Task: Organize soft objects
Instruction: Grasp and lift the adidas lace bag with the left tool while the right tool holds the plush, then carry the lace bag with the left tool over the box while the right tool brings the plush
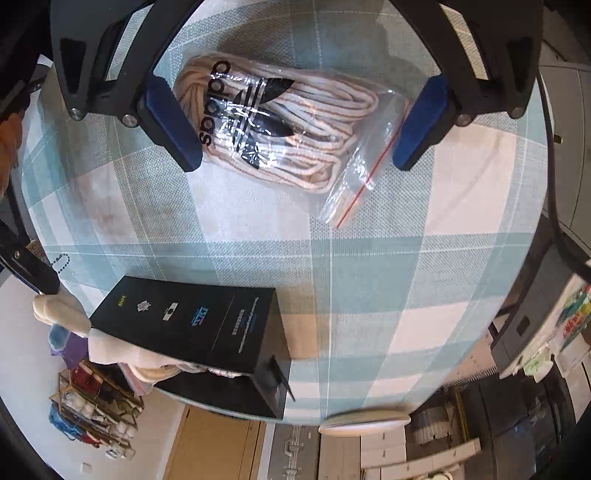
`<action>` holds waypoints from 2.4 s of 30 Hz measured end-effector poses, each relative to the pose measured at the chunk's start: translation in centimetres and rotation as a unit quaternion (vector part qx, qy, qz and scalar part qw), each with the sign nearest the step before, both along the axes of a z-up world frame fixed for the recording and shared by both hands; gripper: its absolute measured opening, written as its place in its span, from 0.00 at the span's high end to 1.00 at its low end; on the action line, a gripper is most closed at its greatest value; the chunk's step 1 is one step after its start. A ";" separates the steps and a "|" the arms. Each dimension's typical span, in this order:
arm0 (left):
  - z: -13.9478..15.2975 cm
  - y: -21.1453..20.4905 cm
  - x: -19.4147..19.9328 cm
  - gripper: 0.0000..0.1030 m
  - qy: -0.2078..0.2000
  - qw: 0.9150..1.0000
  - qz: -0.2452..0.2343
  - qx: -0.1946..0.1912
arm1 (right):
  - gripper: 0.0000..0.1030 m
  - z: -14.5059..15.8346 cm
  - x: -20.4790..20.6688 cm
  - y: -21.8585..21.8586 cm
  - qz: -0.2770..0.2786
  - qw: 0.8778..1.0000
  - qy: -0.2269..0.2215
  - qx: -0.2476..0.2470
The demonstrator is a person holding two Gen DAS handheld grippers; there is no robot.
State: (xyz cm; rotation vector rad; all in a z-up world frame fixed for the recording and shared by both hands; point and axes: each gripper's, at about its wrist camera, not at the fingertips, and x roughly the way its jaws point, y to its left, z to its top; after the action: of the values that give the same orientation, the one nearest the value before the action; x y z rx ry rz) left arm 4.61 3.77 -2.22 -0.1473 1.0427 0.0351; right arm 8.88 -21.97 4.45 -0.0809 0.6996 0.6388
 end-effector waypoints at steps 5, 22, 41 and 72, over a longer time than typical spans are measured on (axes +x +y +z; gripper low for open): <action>0.1 0.0 -0.8 0.00 0.010 1.000 0.011 -0.002 | 0.42 0.6 -0.3 -0.1 0.003 1.000 -0.007 0.006; 0.8 -4.2 -1.8 0.41 -0.068 0.995 -0.061 0.026 | 0.42 1.4 -0.5 -0.6 -0.005 1.000 -0.012 0.011; 6.4 -3.1 0.9 0.44 -0.130 0.988 -0.076 -0.015 | 0.42 2.4 1.0 -0.9 -0.018 1.000 -0.022 0.005; 8.2 -1.8 12.2 0.43 -0.157 0.985 -0.064 -0.027 | 0.42 4.5 6.4 3.5 -0.030 0.996 -0.060 -0.066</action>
State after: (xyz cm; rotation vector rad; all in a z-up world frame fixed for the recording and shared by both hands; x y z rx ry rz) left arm 16.84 1.99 5.97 -0.1300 0.7365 -0.1306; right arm 15.28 -18.49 8.93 -0.2190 0.6245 0.5254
